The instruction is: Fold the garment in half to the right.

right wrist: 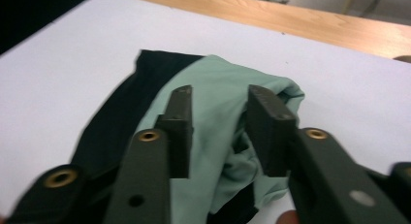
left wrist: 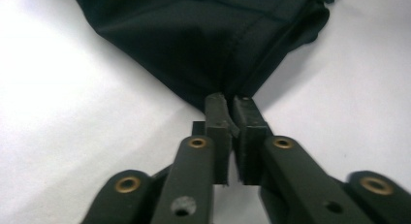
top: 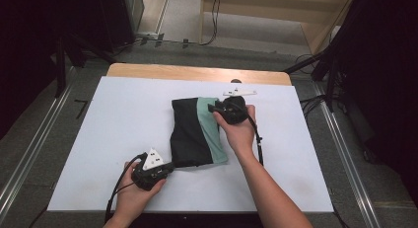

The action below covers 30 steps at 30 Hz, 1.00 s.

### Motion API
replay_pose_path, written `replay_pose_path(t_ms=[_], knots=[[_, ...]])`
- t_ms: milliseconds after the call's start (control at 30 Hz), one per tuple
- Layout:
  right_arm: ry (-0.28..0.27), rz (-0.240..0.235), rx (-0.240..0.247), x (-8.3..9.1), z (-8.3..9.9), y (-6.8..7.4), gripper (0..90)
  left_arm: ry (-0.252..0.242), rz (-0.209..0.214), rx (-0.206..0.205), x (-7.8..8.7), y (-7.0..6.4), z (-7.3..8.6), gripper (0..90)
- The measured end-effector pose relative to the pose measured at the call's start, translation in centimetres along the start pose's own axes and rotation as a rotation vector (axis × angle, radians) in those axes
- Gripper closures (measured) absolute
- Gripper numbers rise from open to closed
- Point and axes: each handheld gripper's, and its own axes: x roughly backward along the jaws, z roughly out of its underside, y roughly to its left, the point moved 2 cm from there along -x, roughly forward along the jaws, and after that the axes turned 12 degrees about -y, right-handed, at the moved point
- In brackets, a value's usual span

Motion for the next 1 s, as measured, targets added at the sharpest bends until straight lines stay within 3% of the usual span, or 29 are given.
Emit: replay_pose_path(t_ms=[100,367,533,700,867,1000], knots=[[0.024,-0.005,-0.009,-0.4,0.1,-0.3,85.8,0.006,-0.003,-0.027,0.1,-0.1,0.0,88.1],[0.002,0.084,0.046,0.5,0.3,-1.9,87.6,0.015,0.001,-0.044,0.4,0.0,0.1,88.6],[0.07,0.132,0.104,-1.0,2.6,-2.8,87.6,0.021,-0.012,-0.076,0.4,-0.2,0.1,88.8],[0.09,0.138,0.076,-2.2,4.8,-3.4,87.7,0.009,-0.005,-0.059,0.5,-0.1,0.3,88.9],[0.088,0.134,0.08,-2.8,5.3,-3.5,87.6,0.006,-0.019,-0.076,0.5,-0.2,0.3,88.6],[0.056,0.1,0.035,-2.8,5.4,-3.5,87.1,-0.007,0.011,-0.033,0.6,0.2,0.3,83.8]])
